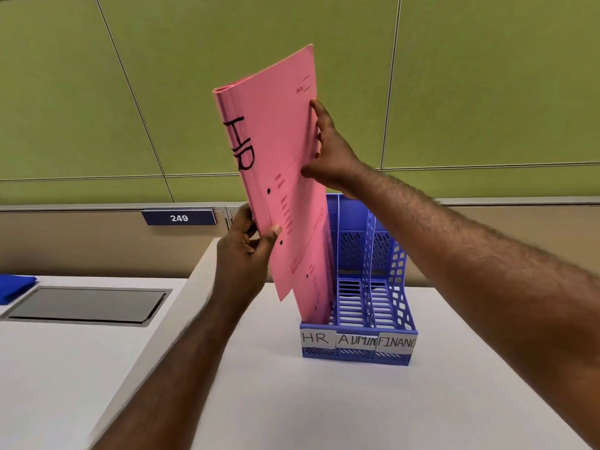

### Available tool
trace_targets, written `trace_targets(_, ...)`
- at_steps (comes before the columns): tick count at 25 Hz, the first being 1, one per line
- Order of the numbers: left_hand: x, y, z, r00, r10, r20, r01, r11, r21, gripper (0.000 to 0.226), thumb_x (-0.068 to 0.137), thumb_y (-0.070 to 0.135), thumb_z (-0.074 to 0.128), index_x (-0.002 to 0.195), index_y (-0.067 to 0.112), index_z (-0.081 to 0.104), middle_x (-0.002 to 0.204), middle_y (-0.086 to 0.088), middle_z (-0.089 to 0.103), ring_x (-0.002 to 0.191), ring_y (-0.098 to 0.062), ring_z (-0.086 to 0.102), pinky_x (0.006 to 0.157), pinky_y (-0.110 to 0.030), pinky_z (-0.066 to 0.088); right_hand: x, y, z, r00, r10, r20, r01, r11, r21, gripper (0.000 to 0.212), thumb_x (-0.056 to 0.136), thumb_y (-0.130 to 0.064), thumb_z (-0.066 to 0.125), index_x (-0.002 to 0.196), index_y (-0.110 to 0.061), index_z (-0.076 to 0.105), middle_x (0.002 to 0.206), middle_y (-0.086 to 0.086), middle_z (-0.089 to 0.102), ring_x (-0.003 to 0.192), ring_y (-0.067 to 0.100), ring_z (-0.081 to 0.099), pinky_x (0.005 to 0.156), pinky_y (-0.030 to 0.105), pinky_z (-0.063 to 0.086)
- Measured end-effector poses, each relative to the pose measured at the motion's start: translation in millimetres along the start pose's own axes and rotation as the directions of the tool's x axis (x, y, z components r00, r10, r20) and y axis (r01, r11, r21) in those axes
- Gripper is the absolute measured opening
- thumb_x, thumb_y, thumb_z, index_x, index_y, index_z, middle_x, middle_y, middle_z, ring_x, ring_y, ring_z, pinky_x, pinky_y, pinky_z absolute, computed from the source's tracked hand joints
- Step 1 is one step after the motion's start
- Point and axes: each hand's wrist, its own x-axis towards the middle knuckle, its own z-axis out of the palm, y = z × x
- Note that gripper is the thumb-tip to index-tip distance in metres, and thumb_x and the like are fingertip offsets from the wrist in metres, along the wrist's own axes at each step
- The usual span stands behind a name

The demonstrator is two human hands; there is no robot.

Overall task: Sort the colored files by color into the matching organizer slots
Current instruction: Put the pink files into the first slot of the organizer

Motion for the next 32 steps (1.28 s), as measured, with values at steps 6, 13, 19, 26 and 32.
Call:
trace_targets(6, 4.1, -33.3, 38.3, 0.997, -0.074, -0.011, 0.073, 0.997, -0.022, 0.033, 0.093, 0.022, 0.058, 0.125, 0.026, 0.051, 0.106, 0.023, 0.064, 0.099, 0.001, 0.064, 0.075, -0.021, 0.058, -9.1, 5.9, 2.3, 0.985, -0.174, 0.014, 0.172, 0.957, -0.233, 0.124, 0.067, 0.011, 0.07, 0.151, -0.034, -0.009, 0.154, 0.007, 0.02, 0.128, 0.015, 0.032, 0.097, 0.038, 0.049)
trace_targets(13, -10.8, -71.9, 69.1, 0.988, -0.155, -0.001, 0.155, 0.987, -0.032, 0.04, 0.091, 0.017, 0.062, 0.13, 0.02, 0.051, 0.108, 0.019, 0.065, 0.098, 0.002, 0.065, 0.083, -0.026, 0.058, -24.5, 21.8, -2.7, 0.983, -0.137, 0.12, 0.169, 0.931, -0.323, 0.14, 0.059, 0.013, 0.08, 0.146, -0.045, -0.014, 0.16, 0.012, 0.002, 0.144, 0.029, 0.024, 0.089, 0.041, 0.056)
trace_targets(19, -27.2, -93.5, 85.3, 0.974, -0.227, -0.013, 0.226, 0.973, -0.047, 0.04, 0.088, 0.017, 0.066, 0.125, 0.025, 0.055, 0.109, 0.017, 0.066, 0.102, 0.0, 0.064, 0.084, -0.019, 0.055, -38.1, 46.1, 6.9, 0.982, -0.071, 0.173, 0.128, 0.929, -0.348, 0.136, 0.062, 0.016, 0.074, 0.146, -0.049, -0.011, 0.161, 0.014, -0.008, 0.139, 0.027, 0.036, 0.07, 0.026, 0.055)
trace_targets(26, -47.0, -105.1, 96.2, 0.952, -0.306, 0.017, 0.306, 0.952, 0.032, 0.043, 0.088, 0.014, 0.066, 0.129, 0.015, 0.052, 0.119, 0.0, 0.067, 0.104, -0.014, 0.065, 0.087, -0.025, 0.056, -51.7, 82.2, 25.5, 0.983, -0.003, 0.182, 0.061, 0.948, -0.311, 0.134, 0.062, 0.02, 0.064, 0.143, -0.054, -0.013, 0.162, 0.006, -0.007, 0.141, 0.025, 0.033, 0.059, 0.019, 0.045)
trace_targets(32, -60.1, -111.9, 101.2, 0.941, -0.336, 0.048, 0.324, 0.931, 0.171, 0.036, 0.092, 0.006, 0.057, 0.124, 0.02, 0.048, 0.104, 0.006, 0.068, 0.089, -0.012, 0.067, 0.068, -0.008, 0.05, -71.8, 103.0, 38.3, 0.974, 0.082, 0.213, -0.012, 0.95, -0.312, 0.128, 0.067, 0.017, 0.061, 0.142, -0.057, -0.011, 0.162, 0.006, -0.004, 0.115, 0.02, 0.055, 0.076, 0.027, 0.05)
